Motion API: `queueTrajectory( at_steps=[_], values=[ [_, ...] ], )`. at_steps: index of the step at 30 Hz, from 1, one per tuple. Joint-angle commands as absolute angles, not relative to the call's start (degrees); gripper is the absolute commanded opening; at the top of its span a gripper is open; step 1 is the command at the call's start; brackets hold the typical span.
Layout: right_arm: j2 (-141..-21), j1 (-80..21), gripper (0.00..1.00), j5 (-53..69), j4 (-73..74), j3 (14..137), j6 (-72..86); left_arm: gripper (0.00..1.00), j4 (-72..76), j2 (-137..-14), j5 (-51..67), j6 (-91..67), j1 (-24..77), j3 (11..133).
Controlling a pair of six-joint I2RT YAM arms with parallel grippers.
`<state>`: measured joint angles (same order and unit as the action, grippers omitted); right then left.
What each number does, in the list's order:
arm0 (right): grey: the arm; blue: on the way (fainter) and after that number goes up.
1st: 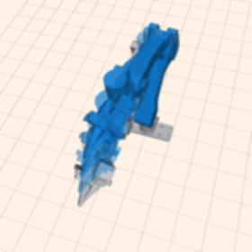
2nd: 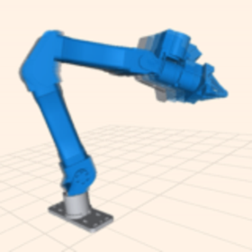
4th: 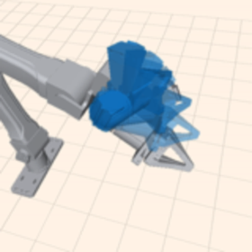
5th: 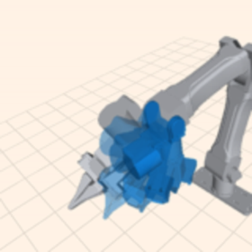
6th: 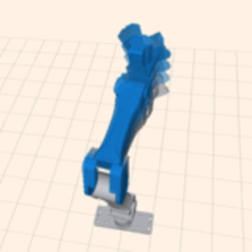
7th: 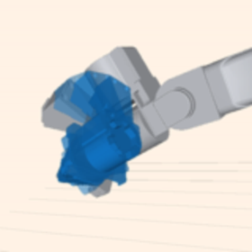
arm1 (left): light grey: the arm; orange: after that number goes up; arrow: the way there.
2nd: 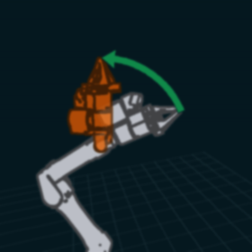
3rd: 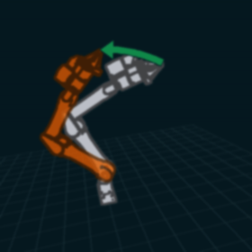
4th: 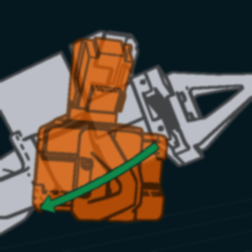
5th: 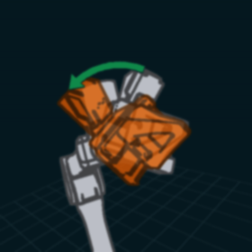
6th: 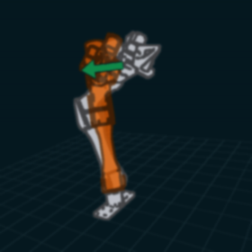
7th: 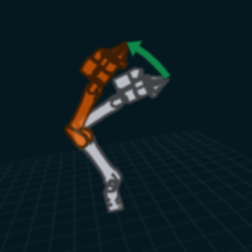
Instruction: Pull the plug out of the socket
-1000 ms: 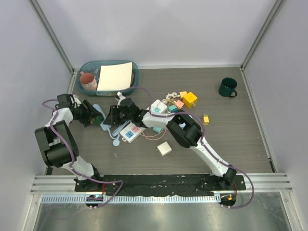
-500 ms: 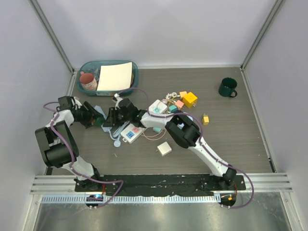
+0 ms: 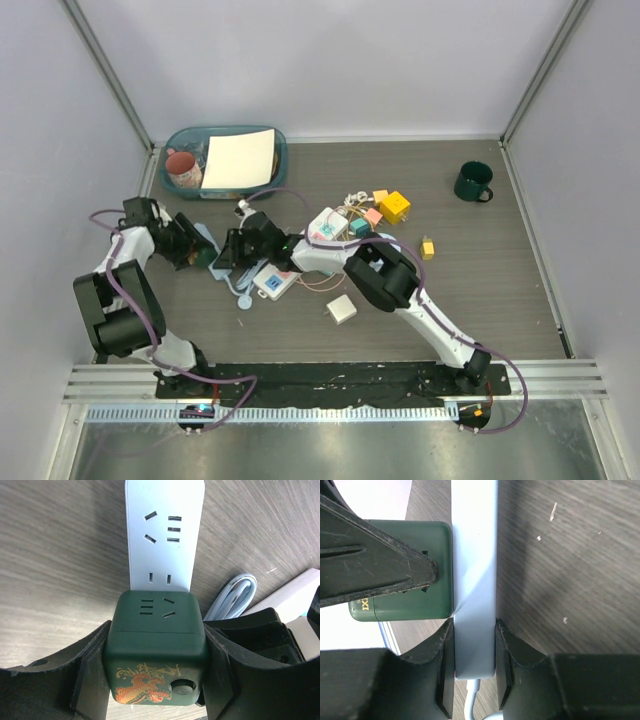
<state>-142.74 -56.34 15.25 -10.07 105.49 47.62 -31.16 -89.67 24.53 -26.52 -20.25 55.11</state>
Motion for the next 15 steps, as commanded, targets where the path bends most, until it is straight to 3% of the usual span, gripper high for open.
queueTrajectory(
  at_steps=[1, 4, 7, 11, 15],
  values=[
    [-142.2, -56.3, 0.01, 6.4, 1.7, 102.6, 45.9, 0.00, -31.7, -83.0, 17.1, -26.3, -20.9, 51.9],
    [-141.9, -56.5, 0.01, 3.3, 5.8, 104.0, 44.0, 0.00, -33.7, -82.8, 12.8, -25.1, -21.0, 54.3],
    [-141.2, -56.5, 0.01, 3.6, 4.2, 102.0, 44.5, 0.00, -32.0, -82.8, 16.3, -27.9, -20.9, 58.1],
    [-141.4, -54.5, 0.01, 11.9, -10.7, 94.8, 54.3, 0.00, -16.9, -79.5, 31.2, -35.0, -20.9, 48.2],
    [-140.5, -52.7, 0.01, 13.3, -12.5, 92.4, 54.4, 0.00, -18.6, -78.1, 32.0, -31.8, -21.2, 45.8]
  ],
)
